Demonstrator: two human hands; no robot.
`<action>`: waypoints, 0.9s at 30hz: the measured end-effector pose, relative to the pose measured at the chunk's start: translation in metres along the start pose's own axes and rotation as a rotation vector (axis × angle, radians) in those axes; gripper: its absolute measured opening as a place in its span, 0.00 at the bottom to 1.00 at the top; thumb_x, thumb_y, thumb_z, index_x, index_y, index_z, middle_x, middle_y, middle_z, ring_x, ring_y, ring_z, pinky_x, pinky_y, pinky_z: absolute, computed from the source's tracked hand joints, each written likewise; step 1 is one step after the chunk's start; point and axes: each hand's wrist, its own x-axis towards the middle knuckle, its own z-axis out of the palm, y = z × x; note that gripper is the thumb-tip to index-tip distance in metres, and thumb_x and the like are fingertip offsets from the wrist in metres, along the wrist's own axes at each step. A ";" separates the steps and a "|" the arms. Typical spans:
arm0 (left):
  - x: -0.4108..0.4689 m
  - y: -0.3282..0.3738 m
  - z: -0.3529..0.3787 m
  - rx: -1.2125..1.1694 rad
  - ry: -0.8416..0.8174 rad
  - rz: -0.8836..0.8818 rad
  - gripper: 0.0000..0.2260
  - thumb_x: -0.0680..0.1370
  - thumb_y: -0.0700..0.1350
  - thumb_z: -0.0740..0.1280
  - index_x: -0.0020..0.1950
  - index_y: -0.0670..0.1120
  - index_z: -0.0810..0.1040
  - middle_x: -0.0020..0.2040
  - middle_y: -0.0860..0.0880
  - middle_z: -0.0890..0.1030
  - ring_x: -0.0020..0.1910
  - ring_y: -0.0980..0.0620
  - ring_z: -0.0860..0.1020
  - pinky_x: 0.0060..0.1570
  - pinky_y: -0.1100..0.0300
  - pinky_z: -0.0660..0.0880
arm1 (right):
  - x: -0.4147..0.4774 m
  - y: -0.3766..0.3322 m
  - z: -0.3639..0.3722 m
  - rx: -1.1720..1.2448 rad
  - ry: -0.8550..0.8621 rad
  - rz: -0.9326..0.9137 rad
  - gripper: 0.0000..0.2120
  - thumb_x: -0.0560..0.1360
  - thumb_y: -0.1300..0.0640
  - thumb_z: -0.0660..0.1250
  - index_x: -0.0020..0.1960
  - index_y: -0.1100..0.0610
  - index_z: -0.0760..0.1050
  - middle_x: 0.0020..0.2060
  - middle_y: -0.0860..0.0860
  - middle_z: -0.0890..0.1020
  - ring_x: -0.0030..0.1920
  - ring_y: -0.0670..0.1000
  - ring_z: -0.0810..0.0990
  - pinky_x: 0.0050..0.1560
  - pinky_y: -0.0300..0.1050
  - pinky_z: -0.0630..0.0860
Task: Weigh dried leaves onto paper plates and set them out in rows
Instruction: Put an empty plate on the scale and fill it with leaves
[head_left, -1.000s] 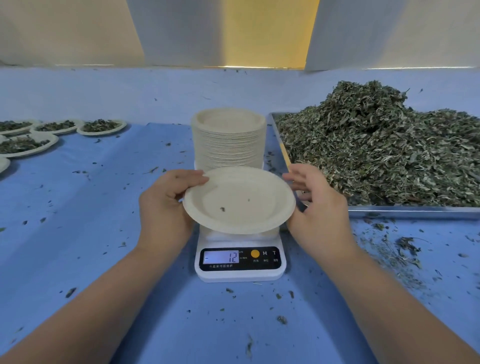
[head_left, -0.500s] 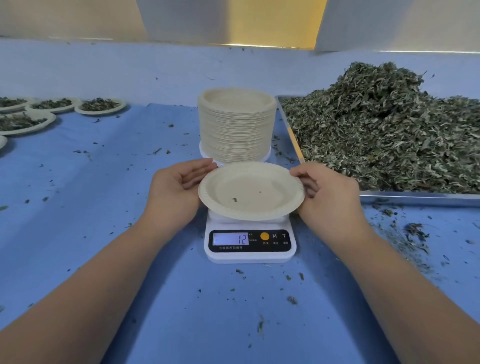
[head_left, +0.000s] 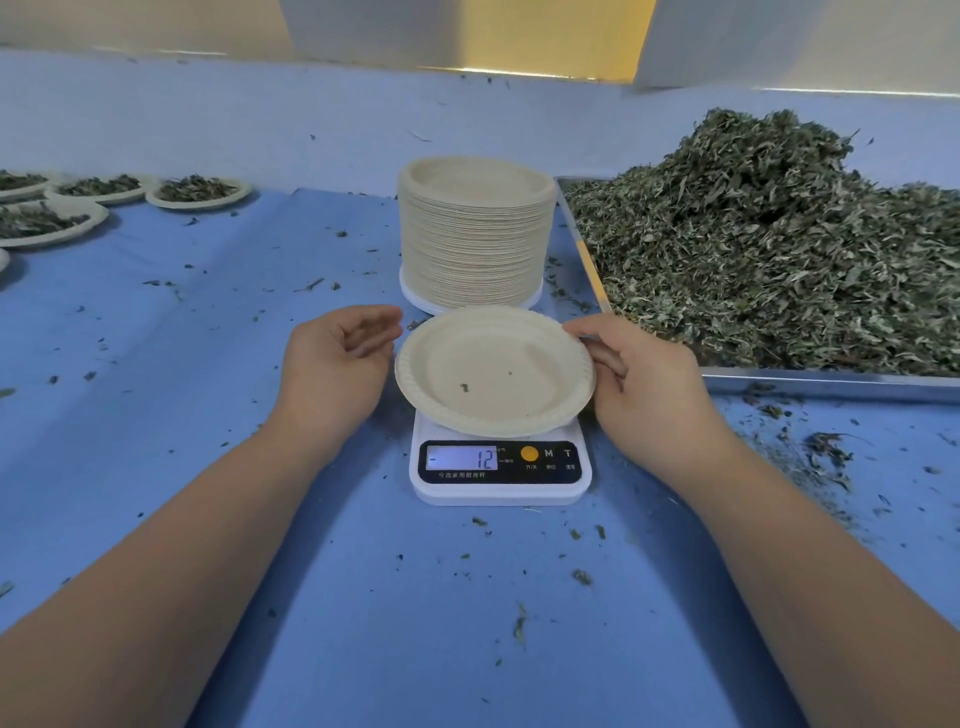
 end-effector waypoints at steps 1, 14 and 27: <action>0.001 0.000 -0.001 0.002 0.008 -0.019 0.19 0.79 0.29 0.67 0.53 0.53 0.84 0.54 0.55 0.87 0.55 0.61 0.84 0.61 0.63 0.79 | 0.000 -0.001 -0.001 -0.002 -0.013 0.007 0.22 0.76 0.75 0.60 0.63 0.58 0.80 0.49 0.44 0.83 0.54 0.43 0.82 0.57 0.25 0.71; -0.004 0.011 0.007 -0.156 0.024 -0.149 0.18 0.78 0.31 0.58 0.50 0.45 0.85 0.47 0.50 0.88 0.50 0.52 0.86 0.49 0.63 0.81 | 0.003 -0.001 -0.005 -0.150 0.004 0.037 0.28 0.71 0.76 0.59 0.67 0.59 0.78 0.58 0.58 0.84 0.61 0.58 0.82 0.64 0.57 0.77; -0.010 0.011 0.014 -0.061 -0.026 -0.151 0.17 0.72 0.47 0.57 0.45 0.55 0.87 0.49 0.53 0.87 0.55 0.50 0.84 0.60 0.48 0.80 | 0.003 0.004 -0.006 -0.195 0.074 0.023 0.25 0.74 0.75 0.58 0.66 0.60 0.79 0.58 0.57 0.84 0.61 0.55 0.82 0.67 0.52 0.76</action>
